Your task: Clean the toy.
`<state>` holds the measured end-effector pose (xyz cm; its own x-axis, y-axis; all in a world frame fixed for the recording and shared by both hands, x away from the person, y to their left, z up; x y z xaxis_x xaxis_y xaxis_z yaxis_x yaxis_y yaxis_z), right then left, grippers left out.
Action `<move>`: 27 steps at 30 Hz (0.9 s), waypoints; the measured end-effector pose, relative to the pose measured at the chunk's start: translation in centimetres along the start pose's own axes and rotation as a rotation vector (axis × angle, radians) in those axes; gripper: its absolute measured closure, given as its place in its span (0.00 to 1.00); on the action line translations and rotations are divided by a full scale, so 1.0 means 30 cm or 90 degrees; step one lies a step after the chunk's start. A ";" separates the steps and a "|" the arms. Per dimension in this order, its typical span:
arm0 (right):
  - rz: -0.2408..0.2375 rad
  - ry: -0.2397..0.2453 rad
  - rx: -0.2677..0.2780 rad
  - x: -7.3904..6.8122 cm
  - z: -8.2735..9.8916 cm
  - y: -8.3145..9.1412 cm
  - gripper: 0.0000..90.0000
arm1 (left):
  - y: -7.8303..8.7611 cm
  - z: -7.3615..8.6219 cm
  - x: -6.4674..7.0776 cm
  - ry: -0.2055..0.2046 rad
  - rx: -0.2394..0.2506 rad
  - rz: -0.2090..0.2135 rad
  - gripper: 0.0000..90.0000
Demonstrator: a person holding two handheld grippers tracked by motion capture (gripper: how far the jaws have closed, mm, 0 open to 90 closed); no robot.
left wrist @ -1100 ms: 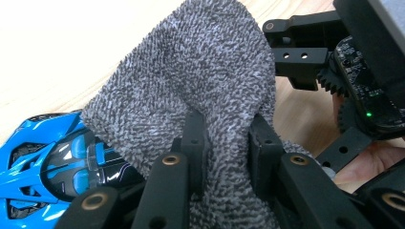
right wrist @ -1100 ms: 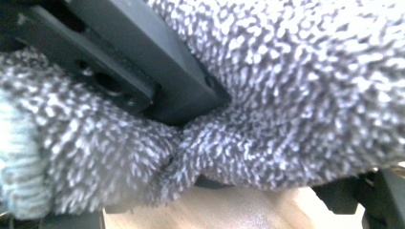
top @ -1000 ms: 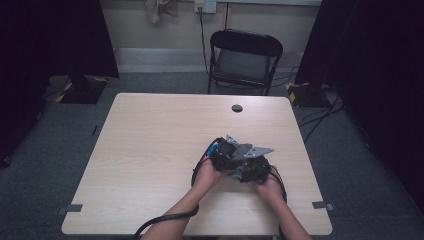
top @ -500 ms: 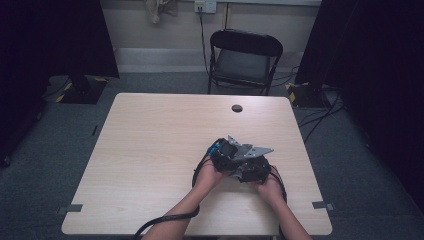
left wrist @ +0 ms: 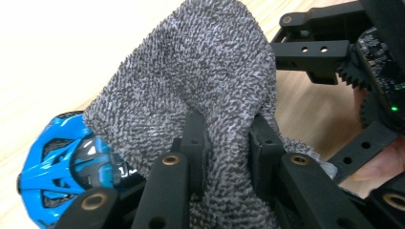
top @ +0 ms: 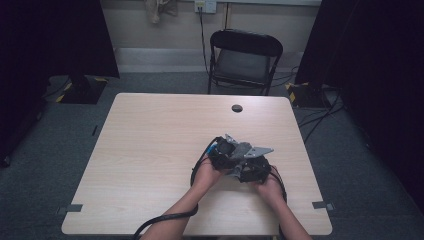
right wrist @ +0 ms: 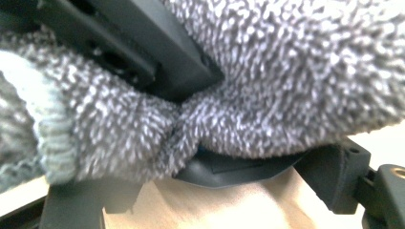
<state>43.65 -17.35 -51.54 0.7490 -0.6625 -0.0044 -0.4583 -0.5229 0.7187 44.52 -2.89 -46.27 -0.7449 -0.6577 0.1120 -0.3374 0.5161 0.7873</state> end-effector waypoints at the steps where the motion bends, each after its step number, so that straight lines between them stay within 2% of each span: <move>1: 0.000 0.001 0.000 0.000 0.000 0.000 0.27 | 0.001 0.000 -0.003 0.001 -0.001 0.001 0.81; 6: 0.000 0.000 0.000 0.000 0.000 0.000 0.27 | 0.006 0.000 -0.017 0.006 0.002 -0.013 0.81; 18: 0.000 -0.001 0.000 0.000 0.000 0.000 0.27 | 0.024 0.005 -0.067 0.029 -0.001 -0.024 0.81; 19: 0.000 -0.001 0.000 0.000 0.000 0.000 0.27 | 0.022 0.006 -0.072 0.033 0.007 -0.026 0.81; 22: 0.000 0.000 0.000 0.000 0.000 0.000 0.27 | 0.030 0.009 -0.088 0.037 -0.005 -0.035 0.81; 27: 0.000 -0.001 0.000 0.000 0.000 0.000 0.27 | 0.031 0.013 -0.116 0.055 0.005 -0.027 0.81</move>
<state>43.63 -17.35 -51.55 0.7486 -0.6630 -0.0053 -0.4580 -0.5230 0.7188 46.57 0.09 -46.14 -0.6774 -0.7237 0.1317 -0.3718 0.4914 0.7876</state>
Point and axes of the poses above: each handheld gripper's, and its own axes: y roughly backward along the jaws, z roughly out of its underside, x roughly to its right, the point moved 2 cm from there along -y, roughly forward along the jaws, and after that the axes turned 4 degrees about -x, right-handed, at the moved point
